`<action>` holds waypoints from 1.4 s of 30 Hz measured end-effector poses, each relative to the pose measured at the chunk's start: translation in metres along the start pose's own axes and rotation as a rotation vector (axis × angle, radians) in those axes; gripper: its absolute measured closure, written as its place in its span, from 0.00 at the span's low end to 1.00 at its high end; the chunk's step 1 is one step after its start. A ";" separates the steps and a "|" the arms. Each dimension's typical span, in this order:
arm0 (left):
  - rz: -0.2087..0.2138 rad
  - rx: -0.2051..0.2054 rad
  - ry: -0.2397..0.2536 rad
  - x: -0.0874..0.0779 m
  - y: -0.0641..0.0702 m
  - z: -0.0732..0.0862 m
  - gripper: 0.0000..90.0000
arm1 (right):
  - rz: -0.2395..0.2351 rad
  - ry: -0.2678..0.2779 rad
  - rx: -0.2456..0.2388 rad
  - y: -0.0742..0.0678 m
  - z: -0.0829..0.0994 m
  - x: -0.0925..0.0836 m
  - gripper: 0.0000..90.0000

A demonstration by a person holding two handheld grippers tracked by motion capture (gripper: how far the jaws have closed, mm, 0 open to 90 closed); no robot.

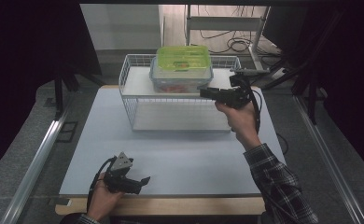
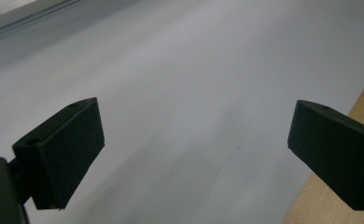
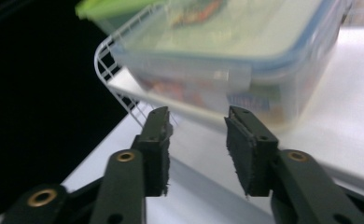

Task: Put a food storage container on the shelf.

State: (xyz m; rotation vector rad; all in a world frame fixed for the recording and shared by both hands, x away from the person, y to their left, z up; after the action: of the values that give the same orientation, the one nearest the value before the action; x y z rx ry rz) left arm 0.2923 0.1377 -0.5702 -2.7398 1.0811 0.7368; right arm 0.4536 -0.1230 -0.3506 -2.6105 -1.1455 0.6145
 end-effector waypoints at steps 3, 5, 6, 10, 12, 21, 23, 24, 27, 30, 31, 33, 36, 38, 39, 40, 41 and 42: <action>-0.002 0.002 -0.004 0.000 0.000 0.000 0.04 | 0.005 -0.012 -0.022 0.002 0.012 -0.004 0.57; -0.002 0.003 -0.005 0.000 0.000 0.000 0.04 | 0.006 -0.025 -0.032 0.004 0.019 -0.006 0.53; -0.002 0.004 -0.005 0.000 0.000 0.000 0.04 | 0.010 -0.031 -0.040 0.004 0.022 -0.007 0.52; -0.002 0.000 -0.003 0.000 0.000 0.000 0.04 | 0.019 -0.044 -0.076 0.006 0.033 -0.011 0.47; -0.002 0.000 -0.004 0.000 0.000 0.000 0.04 | 0.021 -0.053 -0.096 0.007 0.039 -0.012 0.45; 0.000 0.001 -0.008 0.000 0.000 0.000 0.04 | 0.036 -0.083 -0.165 0.008 0.065 -0.017 0.35; 0.000 0.001 -0.008 0.000 0.000 0.001 0.04 | 0.035 -0.085 -0.175 0.008 0.069 -0.018 0.34; 0.000 0.001 -0.009 0.000 0.000 0.001 0.04 | 0.036 -0.086 -0.179 0.009 0.072 -0.018 0.32; 0.000 0.002 -0.009 0.000 0.000 0.001 0.04 | 0.043 -0.095 -0.195 0.010 0.079 -0.020 0.29; 0.000 0.000 -0.009 0.000 0.000 0.001 0.04 | 0.054 -0.097 -0.222 0.011 0.085 -0.020 0.26; 0.000 0.001 -0.009 0.000 0.000 0.001 0.04 | 0.058 -0.101 -0.232 0.011 0.088 -0.020 0.25; 0.000 0.002 -0.009 0.000 0.000 0.001 0.04 | 0.063 -0.103 -0.247 0.012 0.092 -0.021 0.22; -0.001 -0.001 -0.007 0.000 0.000 0.001 0.04 | 0.069 -0.106 -0.260 0.013 0.098 -0.021 0.20; -0.001 -0.001 -0.008 0.001 0.000 0.001 0.04 | 0.069 -0.112 -0.266 0.013 0.102 -0.022 0.18; -0.001 -0.001 -0.008 0.001 0.000 0.001 0.04 | 0.071 -0.114 -0.271 0.014 0.104 -0.022 0.18; -0.001 -0.002 -0.008 0.001 0.000 0.001 0.04 | 0.074 -0.114 -0.278 0.015 0.105 -0.022 0.17; -0.001 -0.002 -0.008 0.001 0.000 0.001 0.04 | 0.076 -0.115 -0.281 0.015 0.107 -0.022 0.17; -0.001 -0.002 -0.008 0.001 0.000 0.001 0.04 | 0.078 -0.116 -0.288 0.016 0.108 -0.022 0.16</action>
State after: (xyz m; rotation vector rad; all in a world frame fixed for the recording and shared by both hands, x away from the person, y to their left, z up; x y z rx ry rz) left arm 0.2921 0.1373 -0.5712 -2.7364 1.0785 0.7478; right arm 0.4006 -0.1465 -0.4463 -2.9067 -1.2544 0.6687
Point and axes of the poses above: each handheld gripper's, and its own axes: x roughly forward along the jaws, z roughly out of its underside, y roughly to its right, the point moved 7 cm from there along x, roughly forward along the jaws, and after that the axes turned 11 degrees about y, right-handed, at the moved point
